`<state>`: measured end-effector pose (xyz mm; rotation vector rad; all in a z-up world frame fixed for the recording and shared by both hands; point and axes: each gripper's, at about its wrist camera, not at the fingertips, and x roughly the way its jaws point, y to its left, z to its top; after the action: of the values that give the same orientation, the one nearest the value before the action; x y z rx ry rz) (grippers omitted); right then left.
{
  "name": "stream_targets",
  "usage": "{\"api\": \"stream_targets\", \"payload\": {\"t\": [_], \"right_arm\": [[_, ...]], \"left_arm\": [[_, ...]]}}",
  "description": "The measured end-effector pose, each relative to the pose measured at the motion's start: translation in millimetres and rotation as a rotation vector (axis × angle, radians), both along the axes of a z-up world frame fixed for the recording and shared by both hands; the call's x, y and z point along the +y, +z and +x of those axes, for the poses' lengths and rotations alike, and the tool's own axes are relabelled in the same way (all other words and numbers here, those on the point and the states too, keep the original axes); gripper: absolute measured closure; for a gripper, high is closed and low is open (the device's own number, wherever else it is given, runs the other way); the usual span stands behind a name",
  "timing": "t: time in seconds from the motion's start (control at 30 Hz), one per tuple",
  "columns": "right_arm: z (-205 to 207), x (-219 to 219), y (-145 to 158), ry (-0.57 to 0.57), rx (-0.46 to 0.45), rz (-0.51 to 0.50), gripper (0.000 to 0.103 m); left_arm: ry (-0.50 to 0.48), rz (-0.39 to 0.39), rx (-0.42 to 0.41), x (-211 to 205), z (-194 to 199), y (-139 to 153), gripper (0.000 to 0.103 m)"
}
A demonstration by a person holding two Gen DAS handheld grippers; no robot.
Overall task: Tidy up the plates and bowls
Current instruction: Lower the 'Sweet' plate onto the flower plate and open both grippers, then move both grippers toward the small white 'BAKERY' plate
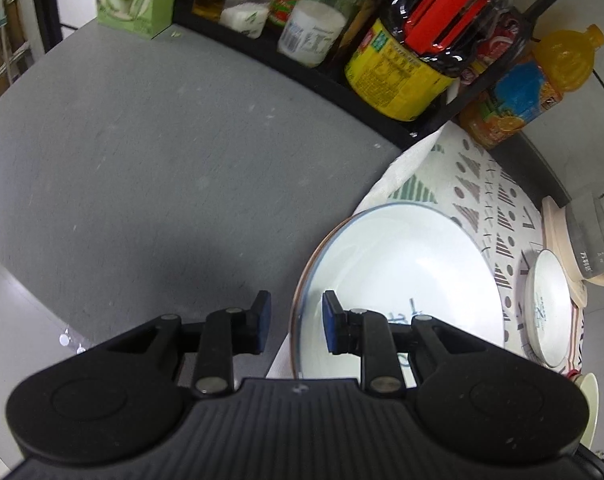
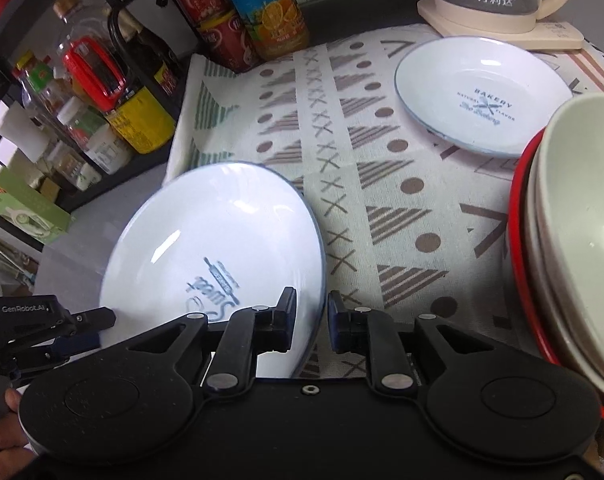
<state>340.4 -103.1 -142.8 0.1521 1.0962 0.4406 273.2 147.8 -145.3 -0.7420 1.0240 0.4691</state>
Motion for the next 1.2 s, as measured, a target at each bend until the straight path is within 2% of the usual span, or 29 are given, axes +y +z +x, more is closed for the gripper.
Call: {"api": "stream_targets", "payload": {"t": [0.1, 0.2, 0.27, 0.43, 0.53, 0.67, 0.77, 0.93, 1.2], "right_arm": [[0.0, -0.5, 8.2, -0.008, -0.014, 0.008, 0.078], [2.6, -0.2, 17.9, -0.031, -0.031, 0.015, 0.065], [5.0, 0.0, 25.1, -0.048, -0.054, 0.015, 0.050], [12.0, 2.4, 41.1, -0.083, -0.107, 0.014, 0.039], [16.1, 3.6, 47.4, -0.107, -0.135, 0.003, 0.037], [18.8, 1.7, 55.1, -0.155, -0.157, 0.002, 0.023], [19.4, 1.8, 62.0, -0.173, -0.181, -0.012, 0.018], [19.7, -2.6, 71.5, -0.210, -0.210, -0.029, 0.005], [30.1, -19.5, 77.6, -0.257, -0.222, -0.037, 0.001]], "left_arm": [[-0.036, -0.005, -0.006, 3.0, 10.1, 7.5, 0.076], [-0.074, -0.001, -0.025, 5.4, 21.9, 15.6, 0.065], [-0.103, 0.006, -0.040, 7.1, 30.5, 21.1, 0.057], [-0.197, 0.009, -0.061, 8.2, 53.5, 28.4, 0.052], [-0.248, 0.000, -0.065, 8.5, 66.7, 29.1, 0.041], [-0.302, -0.005, -0.064, 5.4, 82.3, 30.1, 0.029], [-0.342, -0.001, -0.072, 0.0, 93.0, 31.1, 0.021], [-0.393, -0.002, -0.076, -12.5, 106.8, 32.4, 0.020], [-0.420, -0.003, -0.076, -34.6, 121.3, 35.4, 0.019]]}}
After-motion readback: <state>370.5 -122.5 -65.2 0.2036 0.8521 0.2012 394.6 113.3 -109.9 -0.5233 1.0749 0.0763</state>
